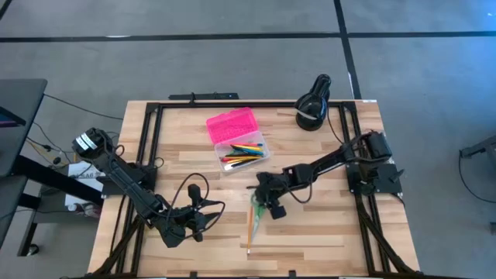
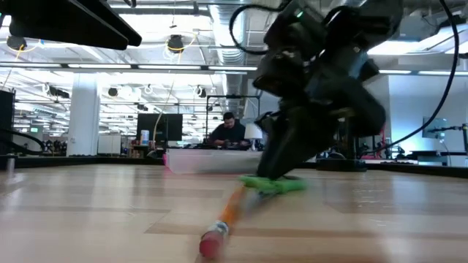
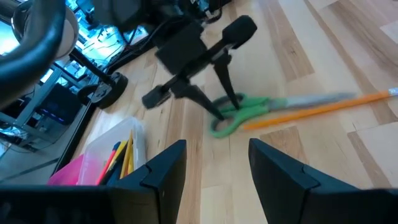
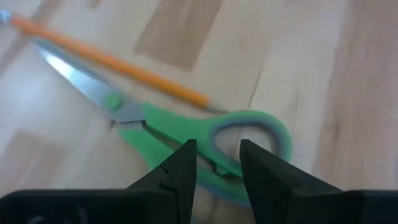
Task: Pick & place school supplies into a supply box
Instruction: Put the green scissor into the pink supply box
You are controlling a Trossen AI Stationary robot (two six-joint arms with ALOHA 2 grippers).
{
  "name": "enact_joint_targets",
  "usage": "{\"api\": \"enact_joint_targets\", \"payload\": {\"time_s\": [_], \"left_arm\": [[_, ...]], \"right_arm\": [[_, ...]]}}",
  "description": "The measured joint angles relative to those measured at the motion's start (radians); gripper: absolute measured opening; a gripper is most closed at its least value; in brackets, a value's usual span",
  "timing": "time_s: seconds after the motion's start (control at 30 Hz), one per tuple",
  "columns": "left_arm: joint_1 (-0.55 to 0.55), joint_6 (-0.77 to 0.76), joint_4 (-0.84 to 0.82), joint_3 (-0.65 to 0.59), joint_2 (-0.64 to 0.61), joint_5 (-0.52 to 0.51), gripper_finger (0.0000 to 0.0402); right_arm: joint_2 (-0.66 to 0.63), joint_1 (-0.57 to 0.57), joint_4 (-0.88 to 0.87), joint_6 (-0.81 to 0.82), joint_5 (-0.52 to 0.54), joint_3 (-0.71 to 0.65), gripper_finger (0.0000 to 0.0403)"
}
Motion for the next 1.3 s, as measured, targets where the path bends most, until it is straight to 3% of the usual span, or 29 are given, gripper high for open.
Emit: {"api": "enact_joint_targets", "payload": {"time_s": [0.23,0.6,0.87,1.03,1.3], "left_arm": [[0.0,-0.01,-0.017,0.001,0.0,0.0,0.0169],[0.0,-0.07,-0.039,0.001,0.0,0.014,0.0169],[0.047,-0.548,-0.302,0.001,0.0,0.167,0.0169],[0.11,-0.89,-0.474,0.001,0.025,0.332,0.0169],[0.13,-1.177,-0.62,0.001,0.125,0.57,0.0169]], "right_arm": [[0.01,-0.023,-0.023,0.045,0.002,0.002,0.0116],[-0.08,-0.026,-0.218,0.171,0.045,-0.005,0.0116],[-0.093,-0.02,-0.261,0.21,0.089,-0.005,0.0116],[-0.093,-0.018,-0.259,0.211,0.089,-0.005,0.0116],[-0.093,-0.018,-0.257,0.21,0.089,-0.005,0.0116]]}}
